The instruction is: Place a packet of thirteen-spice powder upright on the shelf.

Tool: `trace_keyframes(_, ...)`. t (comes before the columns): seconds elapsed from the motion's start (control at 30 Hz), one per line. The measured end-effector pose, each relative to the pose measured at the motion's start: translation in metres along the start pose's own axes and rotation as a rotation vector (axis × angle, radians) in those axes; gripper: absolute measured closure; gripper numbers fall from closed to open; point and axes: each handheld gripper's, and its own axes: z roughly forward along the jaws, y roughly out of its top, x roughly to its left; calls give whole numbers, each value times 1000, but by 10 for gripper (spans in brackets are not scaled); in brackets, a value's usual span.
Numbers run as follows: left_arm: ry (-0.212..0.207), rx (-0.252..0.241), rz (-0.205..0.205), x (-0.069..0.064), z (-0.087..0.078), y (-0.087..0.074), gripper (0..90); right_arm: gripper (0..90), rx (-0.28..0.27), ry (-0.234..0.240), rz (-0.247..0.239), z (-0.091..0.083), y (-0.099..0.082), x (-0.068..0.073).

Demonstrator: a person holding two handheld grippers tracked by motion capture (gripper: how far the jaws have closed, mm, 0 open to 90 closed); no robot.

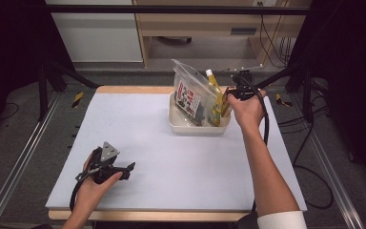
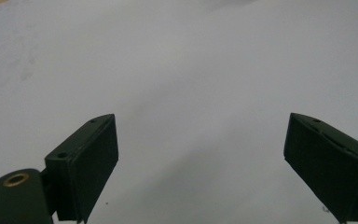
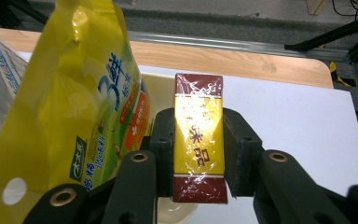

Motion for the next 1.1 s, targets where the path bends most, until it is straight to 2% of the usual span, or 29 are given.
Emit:
trace_keyframes(0.27, -2, 0, 3, -1, 1, 0, 100, 686, 5, -33, 20, 2, -2, 4)
trace_keyframes(0.53, -3, 0, 7, -2, 1, 0, 100, 685, 12, -70, 4, 8, -3, 10)
trace_keyframes(0.63, -3, -1, 8, -2, 1, 0, 100, 685, 16, -67, 5, 11, -4, 10)
trace_keyframes(0.83, -8, 3, 25, -4, 2, 1, 100, 680, 12, -39, 46, 18, -8, 3)
trace_keyframes(1.0, -7, 3, 44, -5, 1, 2, 100, 676, 6, -29, 29, 21, -10, 2)
trace_keyframes(1.1, -4, -2, 41, -4, 0, 2, 100, 673, 10, -29, 28, 24, -12, 2)
